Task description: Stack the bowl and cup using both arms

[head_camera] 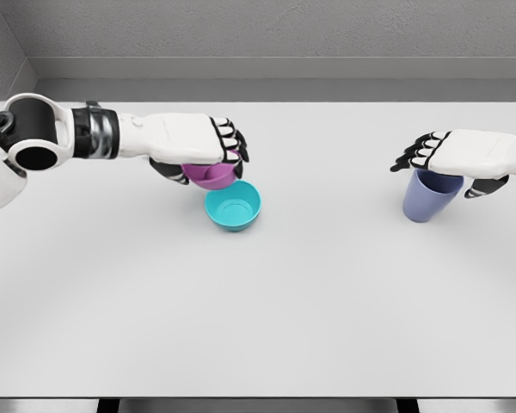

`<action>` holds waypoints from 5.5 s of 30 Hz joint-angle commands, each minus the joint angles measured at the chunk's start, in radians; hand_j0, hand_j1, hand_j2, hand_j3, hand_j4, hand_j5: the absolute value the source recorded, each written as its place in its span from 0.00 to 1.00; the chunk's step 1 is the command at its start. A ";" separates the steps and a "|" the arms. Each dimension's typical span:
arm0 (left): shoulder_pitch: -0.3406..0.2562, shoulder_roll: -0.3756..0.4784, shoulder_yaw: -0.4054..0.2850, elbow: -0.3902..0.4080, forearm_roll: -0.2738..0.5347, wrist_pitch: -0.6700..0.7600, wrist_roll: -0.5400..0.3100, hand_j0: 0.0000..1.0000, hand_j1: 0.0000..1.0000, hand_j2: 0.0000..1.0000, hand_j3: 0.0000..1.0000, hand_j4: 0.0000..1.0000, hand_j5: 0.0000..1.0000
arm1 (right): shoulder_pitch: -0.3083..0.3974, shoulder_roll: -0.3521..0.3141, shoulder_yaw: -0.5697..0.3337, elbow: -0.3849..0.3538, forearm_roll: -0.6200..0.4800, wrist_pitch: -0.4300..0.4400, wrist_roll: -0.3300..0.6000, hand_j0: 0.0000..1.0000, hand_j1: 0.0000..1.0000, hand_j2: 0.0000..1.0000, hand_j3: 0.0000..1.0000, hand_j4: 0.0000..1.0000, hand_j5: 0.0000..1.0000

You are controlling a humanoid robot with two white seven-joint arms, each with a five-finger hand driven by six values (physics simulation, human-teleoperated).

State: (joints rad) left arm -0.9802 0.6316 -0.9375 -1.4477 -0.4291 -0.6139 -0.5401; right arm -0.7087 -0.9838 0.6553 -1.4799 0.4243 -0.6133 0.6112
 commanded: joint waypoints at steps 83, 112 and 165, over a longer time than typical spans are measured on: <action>0.048 0.229 0.028 0.119 0.150 0.003 -0.035 1.00 1.00 1.00 1.00 1.00 1.00 | 0.000 0.039 0.020 0.030 0.021 0.002 0.000 0.48 0.48 0.48 0.48 0.48 0.48; 0.048 0.229 0.028 0.119 0.151 0.003 -0.034 1.00 1.00 1.00 1.00 1.00 1.00 | -0.018 0.131 -0.049 0.030 -0.010 0.002 0.000 0.31 0.31 0.31 0.31 0.31 0.31; 0.048 0.230 0.028 0.121 0.151 0.003 -0.034 1.00 1.00 1.00 1.00 1.00 1.00 | -0.215 0.471 0.130 -0.074 -0.022 0.002 0.000 0.32 0.32 0.32 0.32 0.32 0.32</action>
State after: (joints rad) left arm -0.9327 0.8614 -0.9107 -1.3270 -0.2827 -0.6132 -0.5742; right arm -0.9265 -0.5156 0.7806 -1.5332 0.4079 -0.6147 0.6128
